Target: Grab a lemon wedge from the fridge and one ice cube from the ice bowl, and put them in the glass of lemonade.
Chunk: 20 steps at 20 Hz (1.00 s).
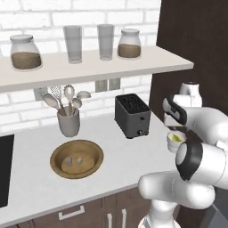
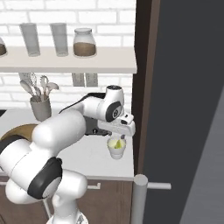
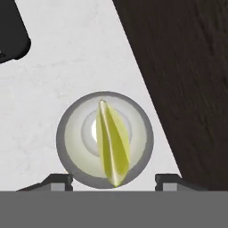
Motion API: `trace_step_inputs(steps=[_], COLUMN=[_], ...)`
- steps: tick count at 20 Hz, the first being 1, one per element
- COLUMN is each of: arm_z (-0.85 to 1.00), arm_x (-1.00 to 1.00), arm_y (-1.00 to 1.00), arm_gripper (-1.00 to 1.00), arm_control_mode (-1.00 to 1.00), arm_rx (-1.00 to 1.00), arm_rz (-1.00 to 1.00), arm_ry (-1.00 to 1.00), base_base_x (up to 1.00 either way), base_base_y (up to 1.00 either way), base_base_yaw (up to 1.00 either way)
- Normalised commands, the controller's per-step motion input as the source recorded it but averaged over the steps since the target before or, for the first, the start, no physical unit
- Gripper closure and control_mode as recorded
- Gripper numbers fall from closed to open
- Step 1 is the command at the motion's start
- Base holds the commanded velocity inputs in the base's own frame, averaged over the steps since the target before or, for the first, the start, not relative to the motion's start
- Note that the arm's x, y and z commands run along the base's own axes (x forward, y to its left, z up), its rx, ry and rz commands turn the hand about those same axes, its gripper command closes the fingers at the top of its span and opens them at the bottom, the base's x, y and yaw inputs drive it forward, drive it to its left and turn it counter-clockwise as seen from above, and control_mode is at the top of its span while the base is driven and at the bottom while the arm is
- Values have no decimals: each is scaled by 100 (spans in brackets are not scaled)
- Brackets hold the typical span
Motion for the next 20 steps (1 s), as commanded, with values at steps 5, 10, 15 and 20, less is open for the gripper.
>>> trace_step_inputs(steps=[5,10,15,20], arm_z=[64,31,31,27], arm_x=[-28,-30,-25,-28], arm_y=[57,100,100,100], arm_gripper=[-100,-100,-100,-100], arm_control_mode=[-100,-100,-100,-100], arm_rx=[-6,-11,-10,-7], arm_rz=[3,17,19,19], arm_ry=[-38,-38,-23,-9], base_base_x=[0,0,0,0], base_base_y=[0,0,0,0], base_base_yaw=[0,0,0,0])
